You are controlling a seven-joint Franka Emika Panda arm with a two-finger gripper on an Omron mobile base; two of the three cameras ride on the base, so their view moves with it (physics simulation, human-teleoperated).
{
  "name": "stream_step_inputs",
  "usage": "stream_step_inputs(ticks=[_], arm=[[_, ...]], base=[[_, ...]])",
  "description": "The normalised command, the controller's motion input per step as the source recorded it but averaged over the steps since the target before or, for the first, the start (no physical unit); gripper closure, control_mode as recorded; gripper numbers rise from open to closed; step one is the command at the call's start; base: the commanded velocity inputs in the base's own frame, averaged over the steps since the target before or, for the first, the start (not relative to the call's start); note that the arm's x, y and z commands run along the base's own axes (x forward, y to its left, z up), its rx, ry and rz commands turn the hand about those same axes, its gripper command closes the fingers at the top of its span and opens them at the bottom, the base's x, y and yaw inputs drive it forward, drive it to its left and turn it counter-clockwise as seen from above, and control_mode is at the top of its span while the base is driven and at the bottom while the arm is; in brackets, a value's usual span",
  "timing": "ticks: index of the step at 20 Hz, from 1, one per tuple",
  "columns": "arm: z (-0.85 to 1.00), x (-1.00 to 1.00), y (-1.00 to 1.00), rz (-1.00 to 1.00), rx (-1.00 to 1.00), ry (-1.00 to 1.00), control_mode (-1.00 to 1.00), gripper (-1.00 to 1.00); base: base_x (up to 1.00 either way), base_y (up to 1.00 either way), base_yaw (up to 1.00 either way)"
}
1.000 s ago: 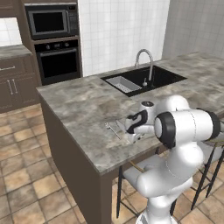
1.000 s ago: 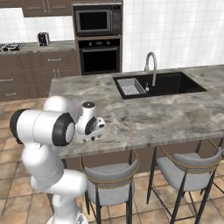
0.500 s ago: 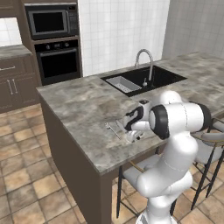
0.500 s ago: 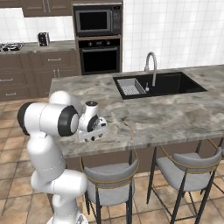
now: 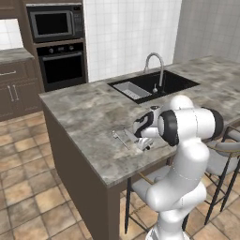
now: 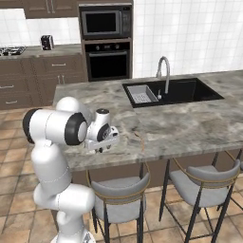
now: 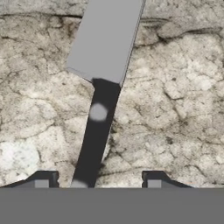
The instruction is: Pick up the metallic utensils from the counter and place them in the open drawer. Make sure not to pick up any wooden utensils.
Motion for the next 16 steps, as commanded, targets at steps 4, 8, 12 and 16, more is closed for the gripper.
stream_step_inputs(ticks=[4, 8, 12, 16], arm=[[-0.31, 0.01, 0.00, 0.00, 0.00, -0.03, -1.00, 1.00], [-0.19, 0.00, 0.00, 0.00, 0.00, -0.12, -1.00, 1.00], [-0.02, 0.00, 0.01, 0.00, 0.00, -0.12, -1.00, 1.00], [0.04, -0.11, 0.00, 0.00, 0.00, -0.10, -1.00, 1.00]], base=[[0.00, 0.00, 0.00], [0.00, 0.00, 0.00], [0.00, 0.00, 0.00], [0.00, 0.00, 0.00]])
